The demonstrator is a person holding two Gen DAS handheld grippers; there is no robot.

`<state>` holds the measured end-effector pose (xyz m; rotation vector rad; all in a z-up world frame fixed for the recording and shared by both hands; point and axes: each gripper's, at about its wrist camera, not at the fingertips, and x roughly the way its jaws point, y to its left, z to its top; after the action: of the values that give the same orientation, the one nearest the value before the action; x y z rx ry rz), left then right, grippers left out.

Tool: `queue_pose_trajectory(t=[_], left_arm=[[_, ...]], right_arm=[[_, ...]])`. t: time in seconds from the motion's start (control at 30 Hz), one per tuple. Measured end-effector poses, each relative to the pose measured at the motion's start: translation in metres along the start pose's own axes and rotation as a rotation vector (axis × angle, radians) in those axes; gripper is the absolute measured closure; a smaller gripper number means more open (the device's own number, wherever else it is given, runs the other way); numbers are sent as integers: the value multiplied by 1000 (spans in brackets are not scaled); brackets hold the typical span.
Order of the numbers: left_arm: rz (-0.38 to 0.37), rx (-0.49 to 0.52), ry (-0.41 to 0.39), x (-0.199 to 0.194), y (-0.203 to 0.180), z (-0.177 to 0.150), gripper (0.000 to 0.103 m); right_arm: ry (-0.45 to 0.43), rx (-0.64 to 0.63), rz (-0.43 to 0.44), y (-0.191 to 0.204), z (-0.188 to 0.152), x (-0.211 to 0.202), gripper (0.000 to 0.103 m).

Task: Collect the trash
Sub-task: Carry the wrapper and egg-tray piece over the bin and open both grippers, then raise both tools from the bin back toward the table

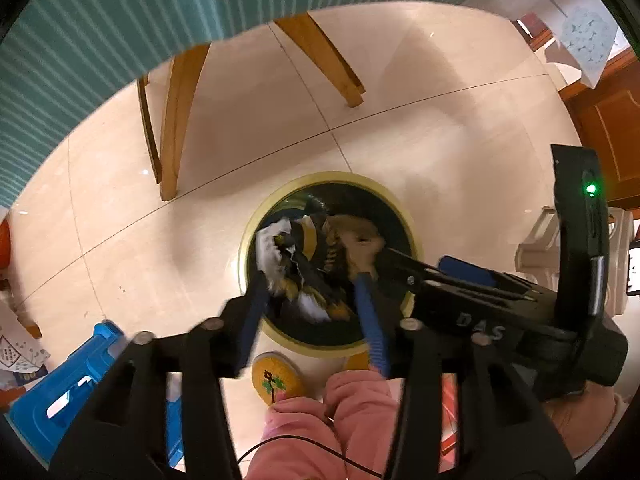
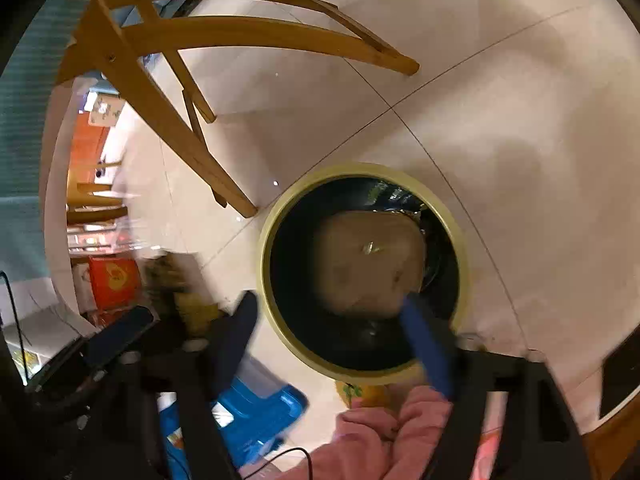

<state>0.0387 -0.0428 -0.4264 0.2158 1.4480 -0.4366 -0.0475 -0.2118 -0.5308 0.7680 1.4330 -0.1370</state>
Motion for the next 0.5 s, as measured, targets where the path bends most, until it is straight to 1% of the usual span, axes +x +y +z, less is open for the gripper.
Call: queue_pose_trajectory(t=[0.03,0.1,0.17,0.27,0.3,0.37,0.5], left_arm=[[2,-6,-4,2,0,-2,47],[0,-16,-3,4,4,-3,38],[-8,-21,-1,3,5,-6,33],[-21,-17,-17,-6,4,-8,31],[-20,-15,-25,-11,3,-9,27],[-23,-11,-37,-23,0,-12,24],[-22,-1,-49,-61,-8,-15,24]], right_arm=[[-6,7,-5,-1,0,-1,18],[-14,17,-11,-5,-2,0,18],[-23,27,-16,-8,-5,-3,18],[-30,33,-31,-12,-9,-13,18],[-33,35,-32,-12,-10,-18,18],[-43,39,-34,-11,-14,-30,18],[-60,41,-35,-4,-21,-63,18]])
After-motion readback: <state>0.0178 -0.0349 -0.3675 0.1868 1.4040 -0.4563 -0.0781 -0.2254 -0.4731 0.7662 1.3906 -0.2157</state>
